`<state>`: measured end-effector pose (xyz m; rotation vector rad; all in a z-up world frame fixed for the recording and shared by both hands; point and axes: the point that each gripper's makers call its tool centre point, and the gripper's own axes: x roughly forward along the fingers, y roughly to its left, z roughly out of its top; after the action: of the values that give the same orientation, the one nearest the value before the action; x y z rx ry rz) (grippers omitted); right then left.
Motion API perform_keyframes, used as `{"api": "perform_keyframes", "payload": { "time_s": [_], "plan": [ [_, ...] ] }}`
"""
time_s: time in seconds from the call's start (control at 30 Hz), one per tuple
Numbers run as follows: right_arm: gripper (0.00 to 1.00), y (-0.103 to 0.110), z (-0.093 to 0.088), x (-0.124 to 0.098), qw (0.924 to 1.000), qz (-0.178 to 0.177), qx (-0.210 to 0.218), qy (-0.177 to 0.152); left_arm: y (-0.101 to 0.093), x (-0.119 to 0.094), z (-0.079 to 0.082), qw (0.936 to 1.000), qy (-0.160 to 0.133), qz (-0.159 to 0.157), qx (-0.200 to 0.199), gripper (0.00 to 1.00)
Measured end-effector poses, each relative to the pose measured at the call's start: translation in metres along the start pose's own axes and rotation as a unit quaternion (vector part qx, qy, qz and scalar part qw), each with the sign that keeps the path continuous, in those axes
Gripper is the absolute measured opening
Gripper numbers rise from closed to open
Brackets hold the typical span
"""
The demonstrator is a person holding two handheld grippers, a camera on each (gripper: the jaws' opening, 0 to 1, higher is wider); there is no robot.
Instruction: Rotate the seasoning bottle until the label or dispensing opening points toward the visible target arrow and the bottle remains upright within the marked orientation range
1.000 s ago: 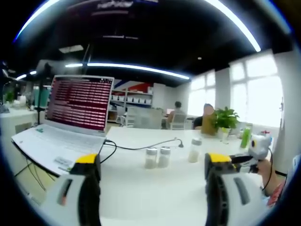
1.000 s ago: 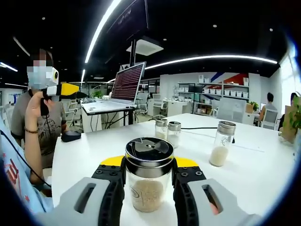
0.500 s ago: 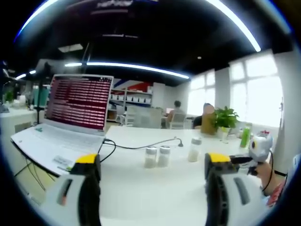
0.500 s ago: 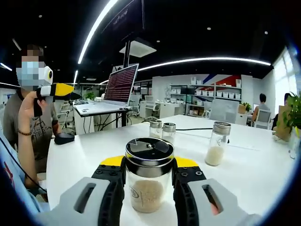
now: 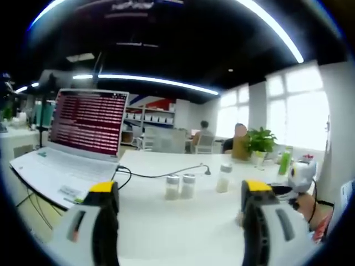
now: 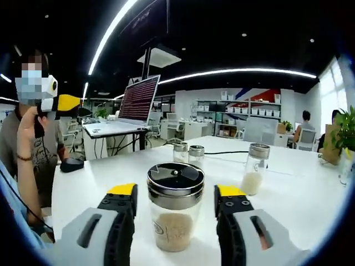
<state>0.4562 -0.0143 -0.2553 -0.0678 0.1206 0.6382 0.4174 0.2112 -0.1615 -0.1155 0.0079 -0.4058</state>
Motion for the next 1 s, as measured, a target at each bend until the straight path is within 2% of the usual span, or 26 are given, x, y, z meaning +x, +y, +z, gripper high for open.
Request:
{"api": "perform_keyframes", "payload": {
  "time_s": [0.13, 0.3, 0.4, 0.47, 0.63, 0.77, 0.9, 1.0],
  "plan": [
    [0.78, -0.009, 0.008, -0.005, 0.9999, -0.011, 0.003, -0.013, 0.001, 0.001, -0.003, 1.0, 0.005, 0.001, -0.002, 0.97],
    [0.85, -0.015, 0.012, -0.01, 0.9998, -0.016, -0.001, -0.015, 0.003, 0.002, -0.003, 1.0, 0.005, 0.003, -0.002, 0.97],
    [0.85, -0.016, 0.024, -0.016, 0.9989, -0.007, -0.014, -0.045, 0.002, 0.004, 0.002, 1.0, -0.008, 0.003, 0.003, 0.97],
    [0.85, -0.02, 0.029, -0.021, 0.9985, -0.009, -0.011, -0.052, 0.002, 0.008, -0.003, 1.0, 0.007, 0.0, 0.005, 0.97],
    [0.88, -0.026, 0.038, -0.033, 0.998, -0.011, -0.008, -0.061, -0.004, 0.01, -0.005, 0.9999, 0.009, -0.006, 0.01, 0.97],
    [0.89, -0.041, 0.043, -0.04, 0.9979, -0.023, -0.017, -0.058, -0.005, 0.009, -0.004, 0.9999, 0.007, -0.009, 0.011, 0.97],
    [0.9, -0.065, 0.06, -0.049, 0.9954, -0.054, -0.033, -0.072, -0.002, 0.008, 0.006, 0.9996, -0.026, -0.007, 0.002, 0.97],
    [0.9, -0.078, 0.068, -0.059, 0.9936, -0.073, -0.046, -0.073, -0.004, 0.007, 0.009, 0.9994, -0.034, -0.008, -0.001, 0.97]
  ]
}}
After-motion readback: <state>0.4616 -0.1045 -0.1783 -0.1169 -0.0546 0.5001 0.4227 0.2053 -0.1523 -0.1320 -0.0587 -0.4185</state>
